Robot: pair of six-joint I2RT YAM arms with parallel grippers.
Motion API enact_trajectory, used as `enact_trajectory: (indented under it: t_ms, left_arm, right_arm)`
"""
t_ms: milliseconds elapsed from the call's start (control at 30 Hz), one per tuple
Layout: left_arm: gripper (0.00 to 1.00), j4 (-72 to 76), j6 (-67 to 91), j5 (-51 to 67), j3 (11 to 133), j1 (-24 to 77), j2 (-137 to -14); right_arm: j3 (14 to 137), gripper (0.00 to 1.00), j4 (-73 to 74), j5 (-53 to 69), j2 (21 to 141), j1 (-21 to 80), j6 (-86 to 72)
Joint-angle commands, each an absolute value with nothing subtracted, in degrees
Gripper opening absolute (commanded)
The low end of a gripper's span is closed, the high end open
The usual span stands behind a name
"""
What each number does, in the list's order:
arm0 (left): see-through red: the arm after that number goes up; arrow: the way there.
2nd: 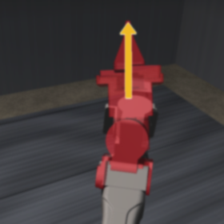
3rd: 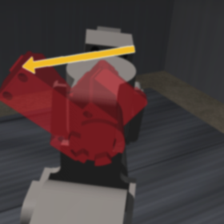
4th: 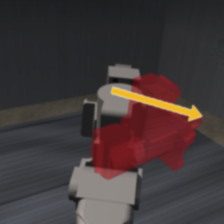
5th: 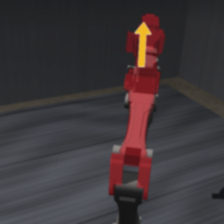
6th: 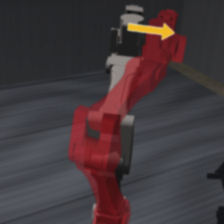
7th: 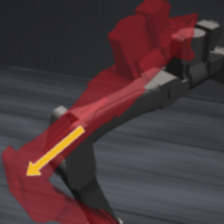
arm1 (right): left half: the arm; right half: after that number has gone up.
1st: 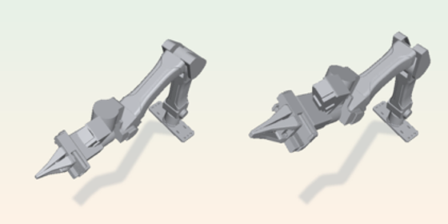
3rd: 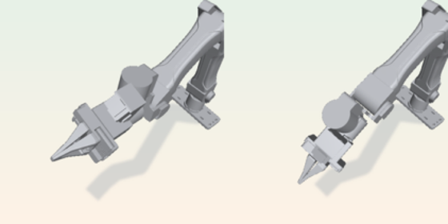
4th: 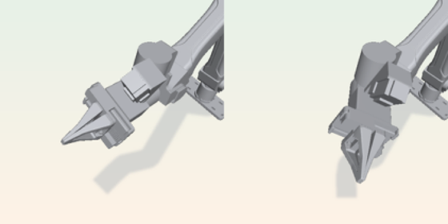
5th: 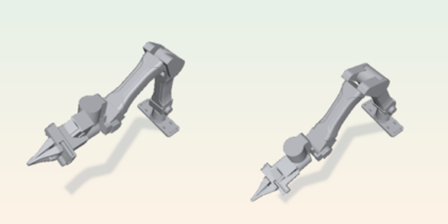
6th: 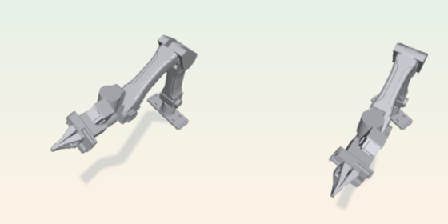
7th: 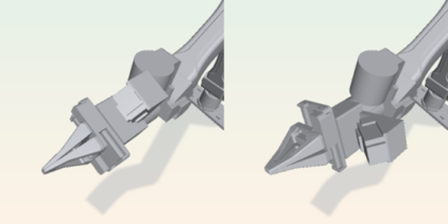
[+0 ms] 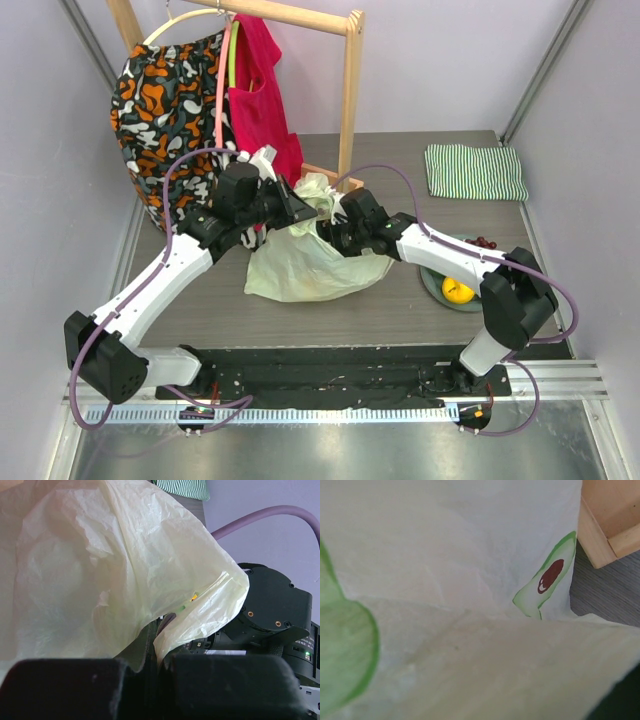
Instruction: Place the fruits into the plastic bag
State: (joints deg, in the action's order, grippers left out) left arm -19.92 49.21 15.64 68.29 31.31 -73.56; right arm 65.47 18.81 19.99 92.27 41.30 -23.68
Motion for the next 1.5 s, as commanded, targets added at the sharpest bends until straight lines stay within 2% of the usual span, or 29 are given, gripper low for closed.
enact_trajectory:
  t_ms: [0,267,467,700,967,1133,1300,1467]
  left_arm:
    - [0.00,-18.02,49.04,16.26,70.58,31.11,-73.04]
    - [0.00,-18.28,48.87,15.91,70.93,31.03,-72.86]
    - [0.00,-18.72,48.69,15.12,70.49,31.03,-72.42]
    - [0.00,-18.90,48.52,15.21,69.87,30.94,-72.60]
    - [0.00,-18.81,48.43,15.12,70.40,30.94,-72.77]
    - [0.00,-18.63,48.60,15.29,70.40,30.94,-72.77]
    - [0.00,-18.72,48.60,15.38,70.49,30.85,-72.60]
    - [0.00,-18.55,48.60,15.03,70.49,30.94,-72.42]
  right_arm:
    - [65.57,0.85,15.65,19.07,88.77,41.57,-23.12]
    - [64.69,0.86,15.73,17.41,85.17,41.66,-22.59]
    - [64.51,0.86,22.93,11.08,77.89,41.57,-20.75]
    - [66.43,0.94,36.20,-2.35,66.98,41.22,-20.83]
    - [77.24,0.94,59.90,-13.36,68.55,39.29,-30.39]
    - [76.56,0.92,64.60,-6.44,69.08,31.32,-33.83]
    - [74.88,0.84,64.16,6.74,68.91,22.42,-34.98]
    - [71.56,0.84,64.25,11.60,69.08,18.90,-35.95]
